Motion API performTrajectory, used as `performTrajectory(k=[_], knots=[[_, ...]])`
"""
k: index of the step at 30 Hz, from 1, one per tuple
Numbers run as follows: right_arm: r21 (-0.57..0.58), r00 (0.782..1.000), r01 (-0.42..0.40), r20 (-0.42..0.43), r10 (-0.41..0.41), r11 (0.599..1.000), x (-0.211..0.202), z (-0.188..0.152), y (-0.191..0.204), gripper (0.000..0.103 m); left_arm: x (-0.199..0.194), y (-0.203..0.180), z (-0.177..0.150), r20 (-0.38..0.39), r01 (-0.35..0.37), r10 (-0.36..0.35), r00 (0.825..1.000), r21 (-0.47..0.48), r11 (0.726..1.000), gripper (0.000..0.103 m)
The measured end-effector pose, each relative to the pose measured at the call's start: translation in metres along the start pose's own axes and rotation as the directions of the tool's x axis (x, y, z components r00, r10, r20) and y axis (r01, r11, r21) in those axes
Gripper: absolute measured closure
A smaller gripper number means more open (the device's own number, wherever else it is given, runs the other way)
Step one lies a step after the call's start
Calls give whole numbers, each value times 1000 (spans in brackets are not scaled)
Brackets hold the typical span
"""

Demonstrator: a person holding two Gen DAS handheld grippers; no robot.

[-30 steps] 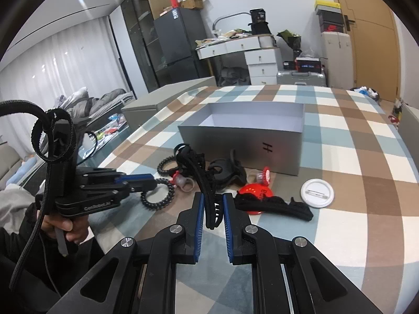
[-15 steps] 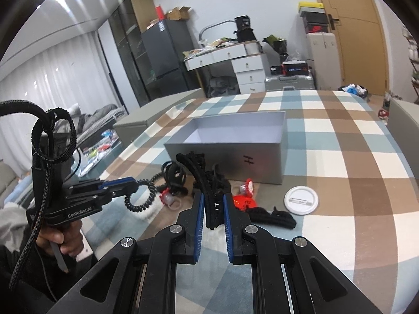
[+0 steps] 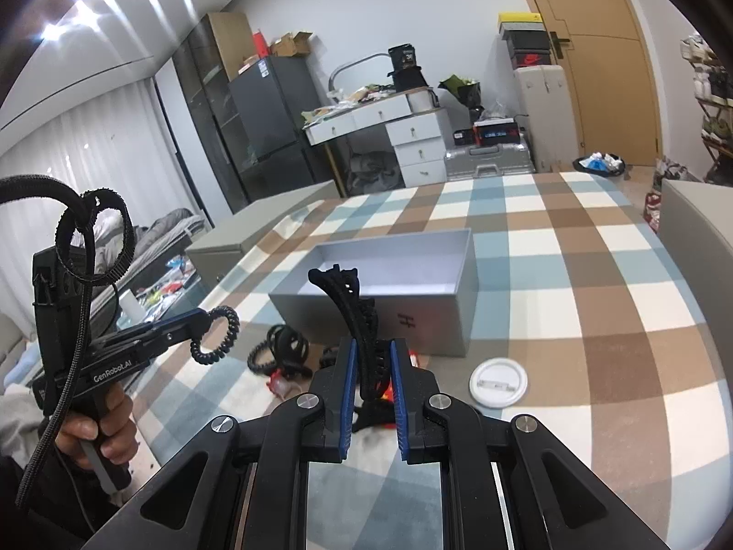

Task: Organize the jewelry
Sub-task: 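Carry the comb in the right gripper and bracelet in the left gripper over the grey box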

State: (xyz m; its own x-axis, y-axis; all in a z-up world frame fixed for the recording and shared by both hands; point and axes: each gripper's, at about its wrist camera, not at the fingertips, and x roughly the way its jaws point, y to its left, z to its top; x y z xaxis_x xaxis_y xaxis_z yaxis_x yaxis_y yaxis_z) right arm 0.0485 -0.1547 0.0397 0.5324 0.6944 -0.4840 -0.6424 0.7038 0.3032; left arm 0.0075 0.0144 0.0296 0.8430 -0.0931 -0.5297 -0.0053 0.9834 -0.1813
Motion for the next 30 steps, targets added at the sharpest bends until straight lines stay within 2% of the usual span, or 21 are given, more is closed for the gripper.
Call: performTrajectory(k=[11,14,30], knots=[[25,999,32,30,-33,999,6,21,-14,89,14,-8,17,46,18,-19,999,30,999,98],[33,999,34,37,-35,999,8,27,-17,89,18,-11,22,61,-2,-1,998,50,999,98],[96,1000,18,14,-19,995,38,48,-28,89,47,-3,44,58,-34,34,998,0,999,98]])
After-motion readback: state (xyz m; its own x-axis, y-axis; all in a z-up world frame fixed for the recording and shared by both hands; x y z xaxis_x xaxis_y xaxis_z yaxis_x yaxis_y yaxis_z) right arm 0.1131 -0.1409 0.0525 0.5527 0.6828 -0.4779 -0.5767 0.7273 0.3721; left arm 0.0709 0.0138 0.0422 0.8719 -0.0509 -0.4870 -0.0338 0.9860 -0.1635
